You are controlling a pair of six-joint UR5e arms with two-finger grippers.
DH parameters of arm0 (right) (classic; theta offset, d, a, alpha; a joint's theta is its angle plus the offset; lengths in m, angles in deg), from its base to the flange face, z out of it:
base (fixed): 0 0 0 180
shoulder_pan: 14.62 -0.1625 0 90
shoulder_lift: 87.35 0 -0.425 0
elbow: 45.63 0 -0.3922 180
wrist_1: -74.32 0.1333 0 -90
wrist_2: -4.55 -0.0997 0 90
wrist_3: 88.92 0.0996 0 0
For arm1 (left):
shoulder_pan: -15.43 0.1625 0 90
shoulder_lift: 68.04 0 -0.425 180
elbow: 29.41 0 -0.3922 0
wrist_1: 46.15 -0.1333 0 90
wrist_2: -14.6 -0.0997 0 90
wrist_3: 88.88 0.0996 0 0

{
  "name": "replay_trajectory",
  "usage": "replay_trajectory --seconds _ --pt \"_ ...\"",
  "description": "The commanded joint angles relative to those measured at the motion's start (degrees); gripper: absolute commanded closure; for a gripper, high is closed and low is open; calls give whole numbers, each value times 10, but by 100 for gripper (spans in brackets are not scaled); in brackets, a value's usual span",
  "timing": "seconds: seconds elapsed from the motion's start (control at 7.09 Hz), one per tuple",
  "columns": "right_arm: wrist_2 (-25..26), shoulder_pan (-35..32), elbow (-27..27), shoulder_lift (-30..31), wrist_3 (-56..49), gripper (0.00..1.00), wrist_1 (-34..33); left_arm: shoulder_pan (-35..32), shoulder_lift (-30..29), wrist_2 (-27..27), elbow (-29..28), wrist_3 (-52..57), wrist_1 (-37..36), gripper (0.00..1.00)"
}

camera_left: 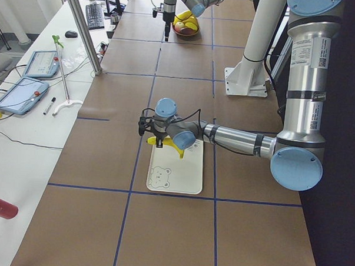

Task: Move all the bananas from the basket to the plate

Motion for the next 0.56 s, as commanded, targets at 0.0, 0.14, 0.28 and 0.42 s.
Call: replay_trajectory --seconds 0.0,0.14,0.28,0.42 --pt "-43 -48 -34 47 -91 0 -21 -6 21 3 -40 -15 1 96" --pt "-45 -58 -41 60 -115 0 -21 -6 21 2 -51 -28 1 94" --pt "-44 -60 -49 67 -120 0 -21 -6 22 2 -58 -30 1 92" --pt "-44 -60 -51 69 -120 0 -21 -7 22 1 -71 -24 1 91"
